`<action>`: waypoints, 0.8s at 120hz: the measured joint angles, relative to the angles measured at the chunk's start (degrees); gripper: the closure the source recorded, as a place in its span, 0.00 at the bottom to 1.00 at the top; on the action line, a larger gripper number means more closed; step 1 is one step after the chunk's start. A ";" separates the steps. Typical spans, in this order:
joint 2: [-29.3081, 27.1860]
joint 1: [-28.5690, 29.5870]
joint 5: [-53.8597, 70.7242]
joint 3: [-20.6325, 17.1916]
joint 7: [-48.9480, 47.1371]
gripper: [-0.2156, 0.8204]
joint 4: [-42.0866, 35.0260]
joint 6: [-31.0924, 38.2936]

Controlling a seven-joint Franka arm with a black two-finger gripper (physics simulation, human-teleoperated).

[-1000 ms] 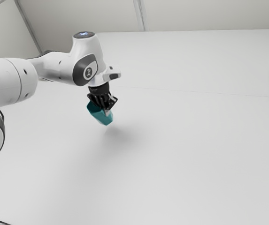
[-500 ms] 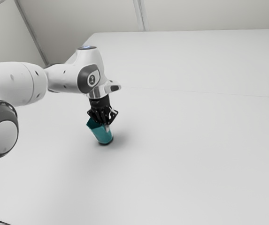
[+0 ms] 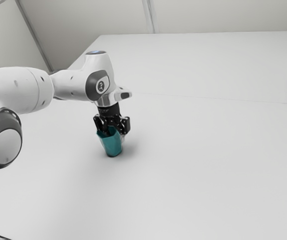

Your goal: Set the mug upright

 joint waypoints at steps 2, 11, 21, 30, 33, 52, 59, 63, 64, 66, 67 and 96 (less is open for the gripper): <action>-0.06 -0.05 0.04 0.00 -0.01 0.44 0.10 0.00; -0.51 -0.25 0.24 0.00 -0.06 0.37 0.31 -0.02; -1.37 -0.33 0.47 0.01 -0.12 0.32 0.34 -0.11; -3.11 -0.67 1.02 0.01 -0.19 0.29 0.30 -0.28; -3.84 -0.78 1.48 0.01 -0.22 0.28 0.33 -0.33; -7.96 -0.76 5.41 0.21 -0.25 0.24 1.21 -0.52; -9.21 -0.48 7.12 0.25 -0.23 0.23 2.41 -0.73; -9.72 -0.30 8.16 0.23 -0.17 0.23 3.63 -1.17; -9.82 -0.27 8.39 0.22 -0.15 0.23 3.95 -1.33; -10.03 -0.26 8.80 0.25 -0.12 0.23 4.62 -1.67; -10.11 -0.26 8.99 0.26 -0.11 0.23 4.95 -1.86; -14.66 -0.18 11.54 0.70 0.24 0.21 11.27 -9.25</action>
